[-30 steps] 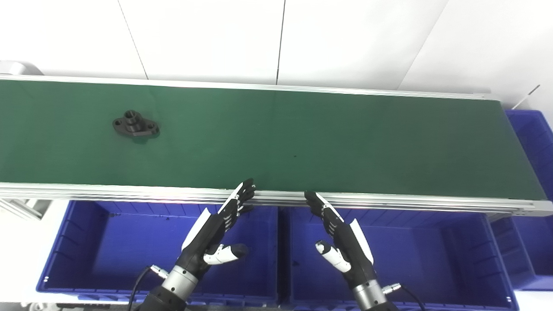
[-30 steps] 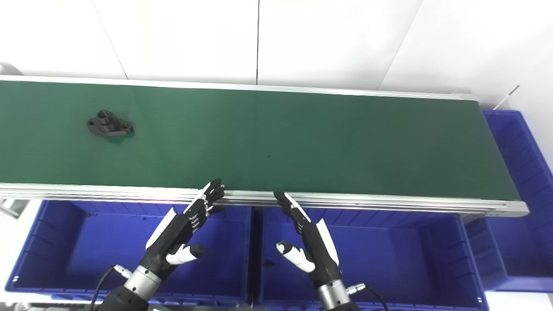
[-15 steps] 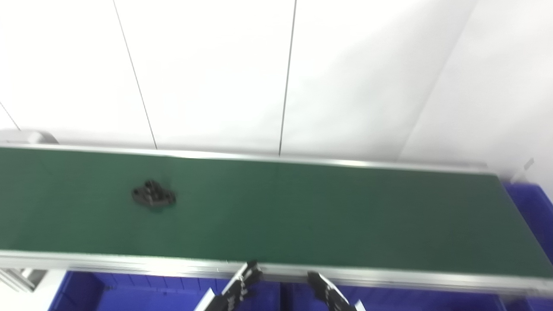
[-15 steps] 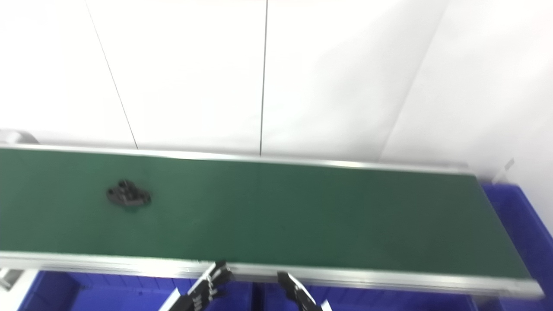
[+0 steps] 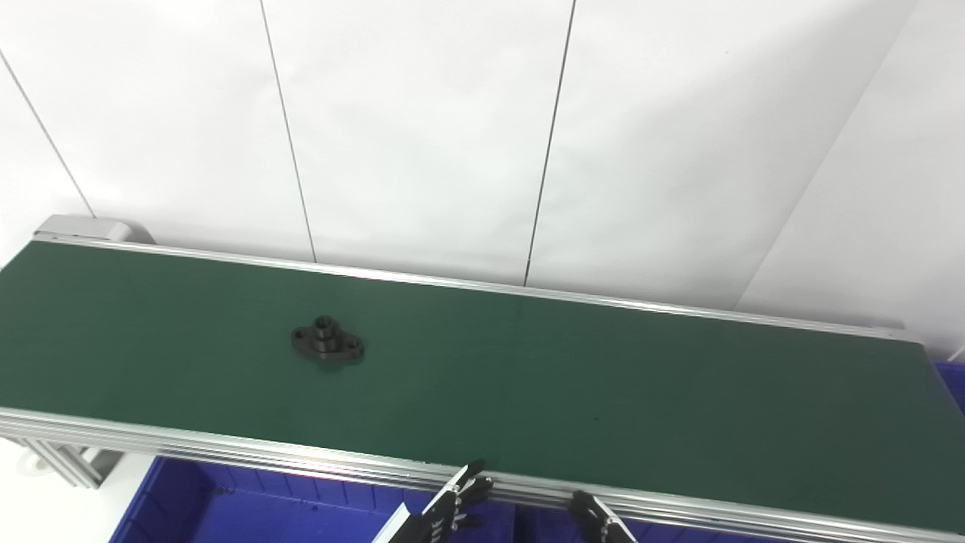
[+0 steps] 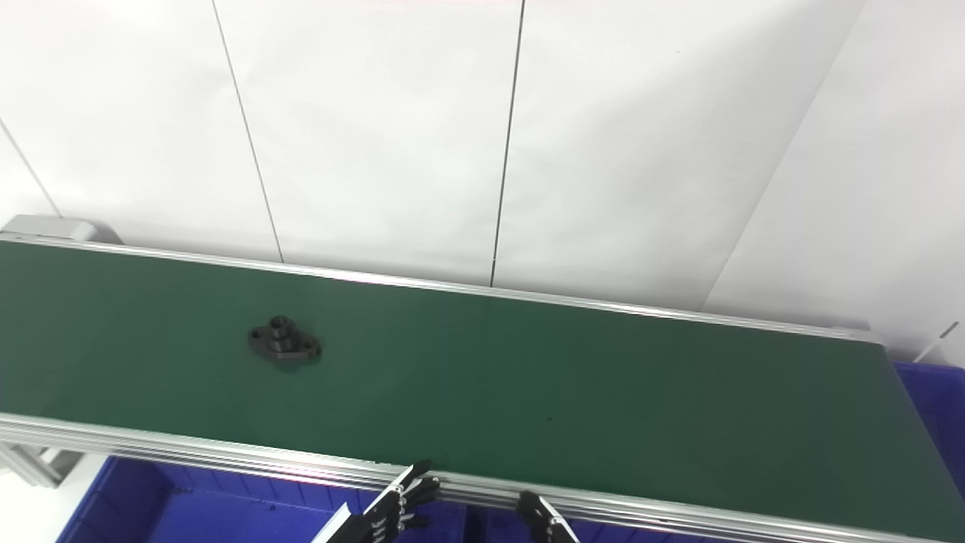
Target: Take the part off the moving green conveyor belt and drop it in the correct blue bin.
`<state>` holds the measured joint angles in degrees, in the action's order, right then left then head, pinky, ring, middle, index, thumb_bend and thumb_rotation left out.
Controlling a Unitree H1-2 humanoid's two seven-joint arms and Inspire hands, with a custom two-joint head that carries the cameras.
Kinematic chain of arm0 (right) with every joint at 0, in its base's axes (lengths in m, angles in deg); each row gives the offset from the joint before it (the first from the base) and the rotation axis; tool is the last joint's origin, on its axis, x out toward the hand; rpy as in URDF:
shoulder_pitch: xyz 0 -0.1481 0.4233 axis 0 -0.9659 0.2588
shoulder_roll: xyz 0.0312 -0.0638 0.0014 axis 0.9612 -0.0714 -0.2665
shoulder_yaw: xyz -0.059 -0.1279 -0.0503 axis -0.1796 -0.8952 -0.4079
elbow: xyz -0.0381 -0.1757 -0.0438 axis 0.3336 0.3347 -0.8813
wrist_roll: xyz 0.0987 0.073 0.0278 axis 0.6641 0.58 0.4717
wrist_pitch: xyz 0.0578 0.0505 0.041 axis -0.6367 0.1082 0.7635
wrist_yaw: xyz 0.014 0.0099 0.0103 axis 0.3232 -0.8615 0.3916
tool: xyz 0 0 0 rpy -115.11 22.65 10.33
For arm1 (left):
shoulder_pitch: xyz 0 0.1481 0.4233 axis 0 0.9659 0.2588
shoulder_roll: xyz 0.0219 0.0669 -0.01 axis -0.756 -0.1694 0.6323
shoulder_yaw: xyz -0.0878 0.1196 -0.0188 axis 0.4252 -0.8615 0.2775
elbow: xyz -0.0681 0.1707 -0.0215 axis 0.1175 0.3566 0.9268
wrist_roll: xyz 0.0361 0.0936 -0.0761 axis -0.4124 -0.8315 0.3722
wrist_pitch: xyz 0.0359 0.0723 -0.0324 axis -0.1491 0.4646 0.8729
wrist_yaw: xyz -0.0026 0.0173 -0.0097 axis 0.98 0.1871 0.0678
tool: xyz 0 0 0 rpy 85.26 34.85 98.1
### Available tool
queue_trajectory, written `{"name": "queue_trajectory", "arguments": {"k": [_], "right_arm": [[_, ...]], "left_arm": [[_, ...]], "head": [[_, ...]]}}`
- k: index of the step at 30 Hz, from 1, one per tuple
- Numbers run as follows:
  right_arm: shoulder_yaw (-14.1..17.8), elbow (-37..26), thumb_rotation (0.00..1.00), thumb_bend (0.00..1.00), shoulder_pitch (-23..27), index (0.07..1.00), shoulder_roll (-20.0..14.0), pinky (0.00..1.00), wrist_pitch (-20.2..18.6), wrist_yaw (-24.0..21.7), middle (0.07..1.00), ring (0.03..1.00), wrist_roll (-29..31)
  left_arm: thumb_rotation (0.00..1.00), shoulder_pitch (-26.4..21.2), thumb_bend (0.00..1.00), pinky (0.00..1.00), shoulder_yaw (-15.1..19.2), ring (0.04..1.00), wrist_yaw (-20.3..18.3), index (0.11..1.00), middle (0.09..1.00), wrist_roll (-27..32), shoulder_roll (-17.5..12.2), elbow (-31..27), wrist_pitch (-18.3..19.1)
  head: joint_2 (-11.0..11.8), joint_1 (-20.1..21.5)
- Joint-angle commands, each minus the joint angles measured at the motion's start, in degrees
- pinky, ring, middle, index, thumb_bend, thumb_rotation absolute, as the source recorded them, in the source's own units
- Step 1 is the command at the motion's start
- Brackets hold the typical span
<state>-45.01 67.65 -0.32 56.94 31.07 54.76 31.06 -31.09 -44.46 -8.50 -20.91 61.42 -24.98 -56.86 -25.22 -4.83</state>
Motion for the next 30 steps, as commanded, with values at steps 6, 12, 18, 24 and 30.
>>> {"name": "queue_trajectory", "arguments": {"k": [6,12,18,24,30], "right_arm": [[-0.59,-16.13,0.70,0.83,-3.36,0.885,1.65,0.86,1.61,6.27,0.861,0.852,-5.80],[-1.31,-26.26,0.65,0.85,-2.52,0.871,2.14,0.78,1.59,12.55,0.840,0.824,-15.64],[1.19,-28.93,0.62,0.87,3.81,0.864,3.62,0.78,1.44,13.59,0.836,0.829,-18.74],[5.31,-27.55,0.61,0.84,11.00,0.855,4.55,0.69,-2.74,12.58,0.822,0.786,-24.28],[6.67,-25.98,0.58,0.85,16.91,0.835,3.80,0.66,-8.97,9.82,0.810,0.750,-27.47]], "left_arm": [[0.73,-0.08,0.96,0.85,-0.65,0.941,-0.15,0.986,0.946,-0.03,0.16,-3.37,-2.19],[0.72,0.40,0.96,0.90,-0.70,0.965,-0.45,0.997,0.962,0.08,-0.13,-5.47,-0.63],[0.70,0.30,0.95,0.94,-0.64,0.975,-0.31,0.999,0.959,0.21,0.14,-4.99,-1.46],[0.72,0.42,0.96,0.92,-0.93,0.973,0.13,1.000,0.967,-1.07,0.27,-5.26,-1.38],[0.70,0.57,0.97,0.90,-1.10,0.971,0.02,1.000,0.976,-0.93,0.43,-5.44,-1.16]], "head": [[-2.08,1.82],[-2.90,3.17],[-2.97,3.04],[-2.75,2.79],[-2.65,2.61]]}}
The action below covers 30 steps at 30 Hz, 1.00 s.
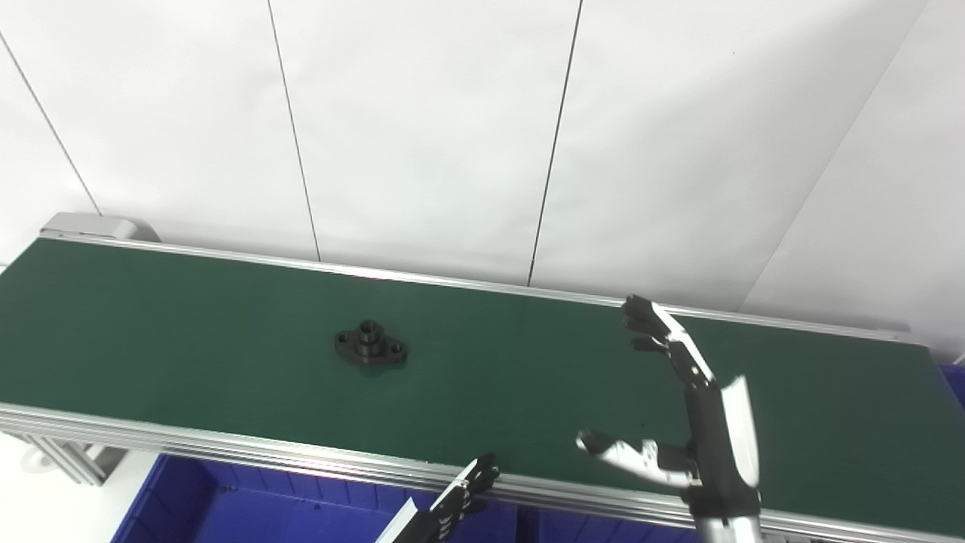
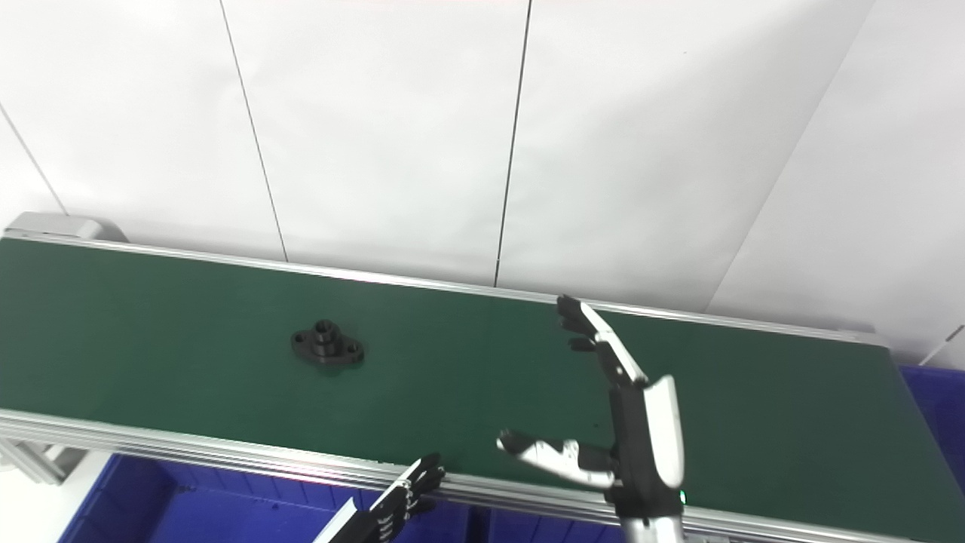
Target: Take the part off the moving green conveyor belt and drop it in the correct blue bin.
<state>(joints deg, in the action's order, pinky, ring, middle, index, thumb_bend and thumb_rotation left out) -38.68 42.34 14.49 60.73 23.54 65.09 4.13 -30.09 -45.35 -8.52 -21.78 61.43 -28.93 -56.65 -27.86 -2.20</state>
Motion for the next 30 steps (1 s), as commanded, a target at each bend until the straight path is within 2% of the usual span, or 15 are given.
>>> {"name": "queue_trajectory", "arguments": {"k": [1,7,13,17,21,24,30], "right_arm": [[0.35,-0.60,0.58,0.84,3.10,0.834,0.02,0.65,-2.39,-0.88,0.810,0.745,-1.22],[-0.08,1.80,0.57,0.86,9.61,0.834,-0.08,0.63,-7.13,-1.99,0.800,0.733,-6.67],[-2.51,10.51,0.57,0.90,18.79,0.807,-1.03,0.64,-11.20,-2.58,0.754,0.705,-13.45],[-4.46,15.11,0.56,0.90,22.70,0.808,-1.66,0.65,-14.01,-3.63,0.748,0.714,-16.22],[-6.57,19.64,0.57,0.92,26.20,0.799,-2.23,0.62,-14.90,-2.75,0.747,0.692,-18.99],[-7.86,21.93,0.58,0.91,28.28,0.808,-2.29,0.67,-16.58,-3.70,0.773,0.734,-19.76],[-10.94,27.26,0.59,0.90,32.05,0.822,-2.83,0.65,-19.18,-5.37,0.785,0.752,-22.05]], "left_arm": [[0.70,-0.43,0.97,0.90,-0.23,0.971,0.09,1.000,0.977,-0.10,0.43,-1.51,-1.42],[0.70,-0.59,0.95,0.88,-0.49,0.965,0.07,1.000,0.979,-0.38,0.36,-1.80,-1.09],[0.70,-0.73,0.96,0.88,-0.46,0.964,0.04,1.000,0.982,-0.03,0.48,-1.37,-1.14],[0.69,-0.95,0.95,0.89,-0.35,0.964,0.08,0.999,0.977,0.18,0.61,-0.83,-1.63],[0.69,-0.97,0.95,0.90,-0.45,0.966,0.37,0.997,0.962,-0.57,0.78,-1.17,-1.11],[0.69,-1.03,0.96,0.88,-0.55,0.961,0.56,0.996,0.964,-0.97,1.01,-1.17,-0.95],[0.69,-0.82,0.96,0.88,-0.63,0.959,1.12,0.994,0.954,-1.83,1.51,-1.33,-0.98]], "head": [[-0.01,-0.02],[0.11,-0.28],[0.40,-0.62],[0.72,-0.59],[0.49,-0.83],[0.65,-1.25],[0.69,-1.87]]}}
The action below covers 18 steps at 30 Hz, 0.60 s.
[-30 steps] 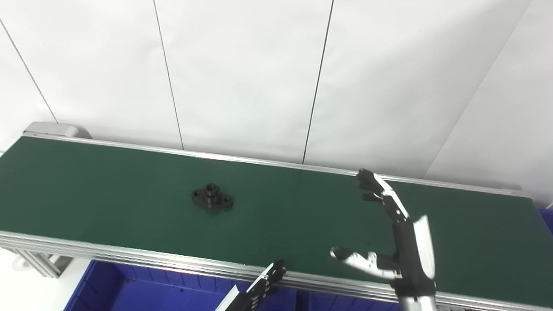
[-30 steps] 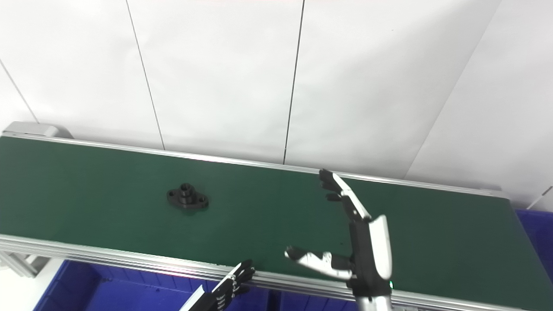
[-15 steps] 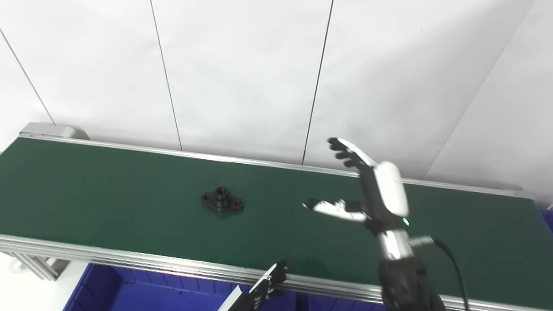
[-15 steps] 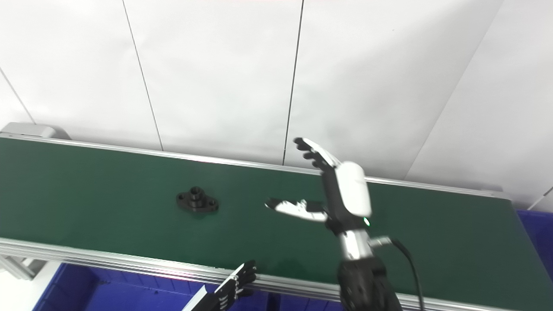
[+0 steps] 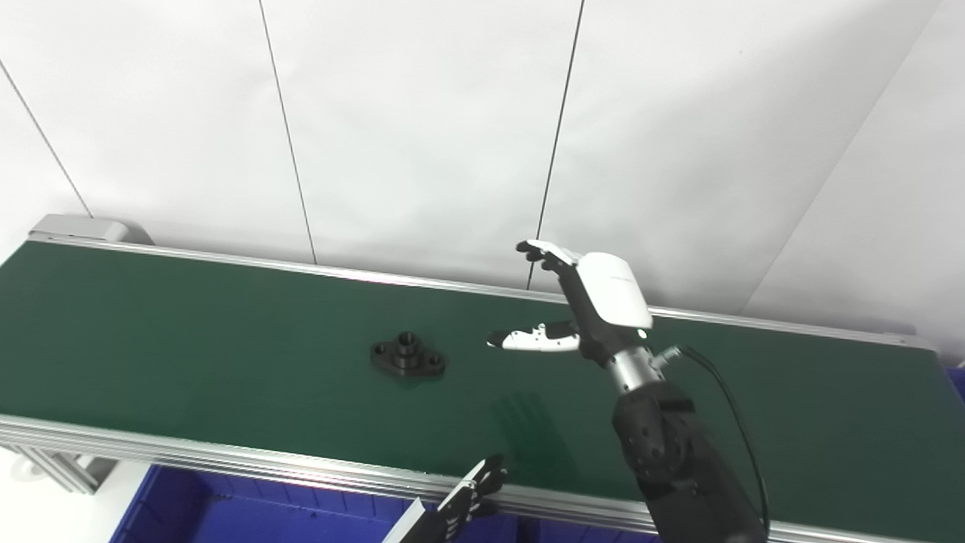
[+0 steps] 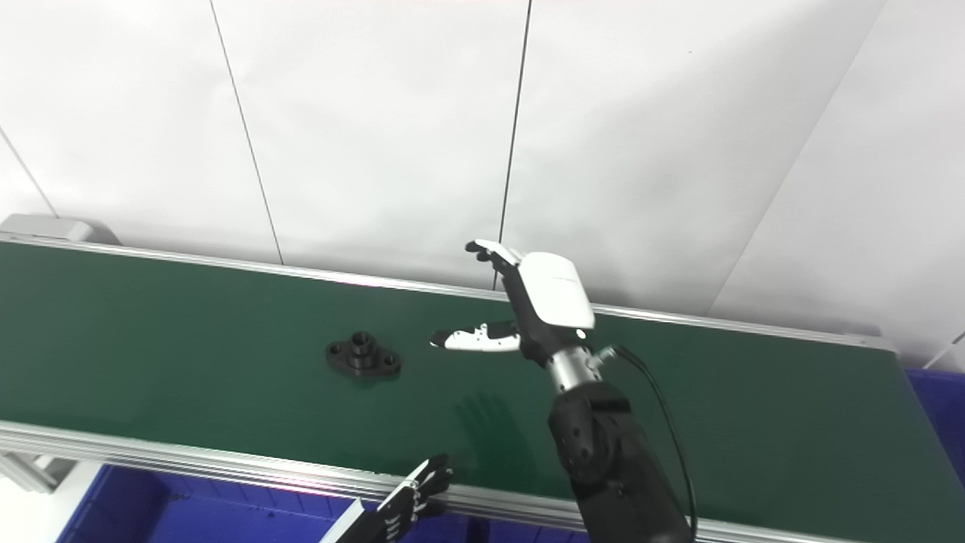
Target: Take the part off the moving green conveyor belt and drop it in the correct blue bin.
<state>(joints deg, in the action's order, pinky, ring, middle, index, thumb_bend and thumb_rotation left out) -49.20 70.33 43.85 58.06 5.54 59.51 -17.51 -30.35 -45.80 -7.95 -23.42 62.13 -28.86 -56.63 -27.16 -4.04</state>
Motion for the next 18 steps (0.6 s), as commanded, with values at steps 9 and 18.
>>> {"name": "queue_trajectory", "arguments": {"k": [9,18], "right_arm": [[-2.72,6.14,0.55,0.91,6.20,0.809,-0.28,0.65,-2.89,-0.28,0.779,0.740,-0.55],[-5.98,10.01,0.55,0.93,4.83,0.813,1.42,0.61,-2.41,3.36,0.736,0.674,-1.41]], "left_arm": [[0.69,-0.28,0.96,0.88,-0.13,0.957,0.87,0.990,0.948,-0.42,0.98,-1.39,-1.50],[0.69,-0.31,0.97,0.88,-0.31,0.959,0.69,0.993,0.960,-0.12,1.04,-1.41,-1.24]], "head": [[0.86,-0.10],[0.34,-0.40]]}}
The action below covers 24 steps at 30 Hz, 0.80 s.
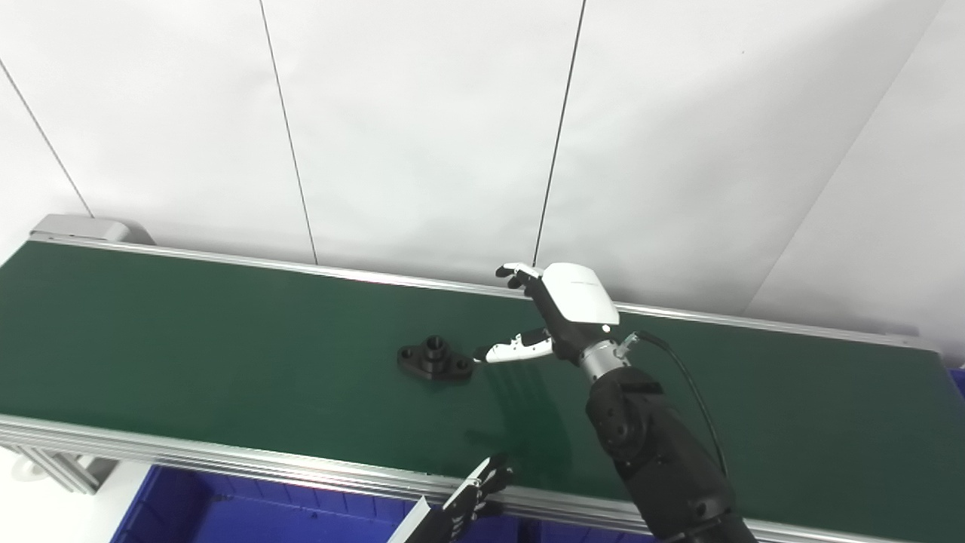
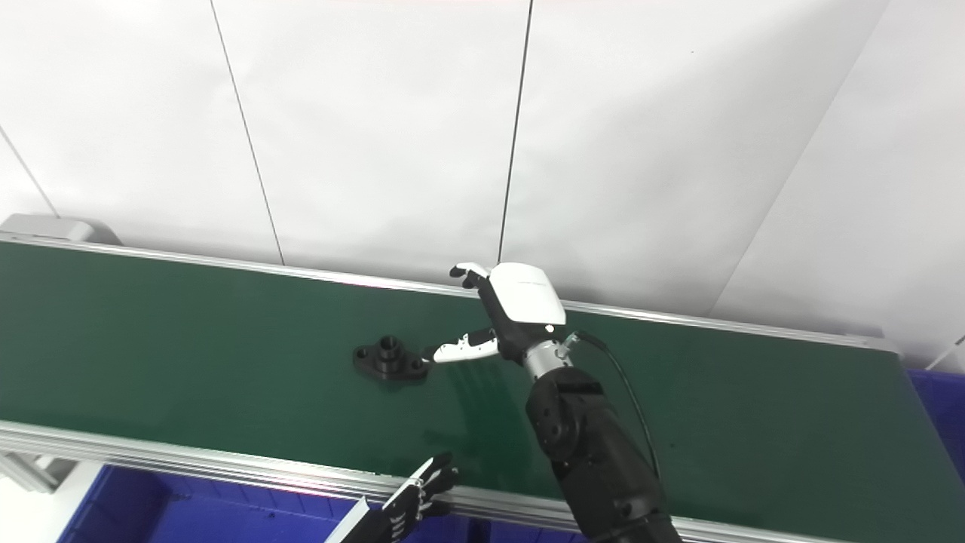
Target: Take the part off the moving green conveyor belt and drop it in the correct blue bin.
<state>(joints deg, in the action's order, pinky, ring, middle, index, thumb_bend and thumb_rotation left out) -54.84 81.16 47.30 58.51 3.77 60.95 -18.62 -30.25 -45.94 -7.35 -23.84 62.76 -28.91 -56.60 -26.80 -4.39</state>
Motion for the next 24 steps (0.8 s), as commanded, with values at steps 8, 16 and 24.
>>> {"name": "queue_trajectory", "arguments": {"k": [8,16,24], "right_arm": [[-3.23,1.32,0.56,0.92,-1.26,0.822,1.52,0.58,-1.51,3.37,0.718,0.650,-1.10],[-3.70,2.81,0.56,0.91,-1.70,0.821,1.87,0.61,-1.46,3.17,0.715,0.670,-0.62],[-4.12,5.51,0.56,0.91,-0.71,0.820,0.96,0.57,-0.89,4.32,0.707,0.641,-0.85]], "left_arm": [[0.68,0.01,0.97,0.89,-0.27,0.960,0.15,0.988,0.958,0.44,0.42,-2.33,-0.63],[0.68,-0.03,0.96,0.87,-0.47,0.953,0.38,0.987,0.953,0.05,0.56,-2.36,-1.08],[0.68,0.28,0.97,0.88,-0.50,0.960,0.52,0.988,0.955,-0.30,0.78,-2.92,-0.33]], "head": [[-0.33,0.02],[-0.66,-0.41],[-0.86,-0.46]]}}
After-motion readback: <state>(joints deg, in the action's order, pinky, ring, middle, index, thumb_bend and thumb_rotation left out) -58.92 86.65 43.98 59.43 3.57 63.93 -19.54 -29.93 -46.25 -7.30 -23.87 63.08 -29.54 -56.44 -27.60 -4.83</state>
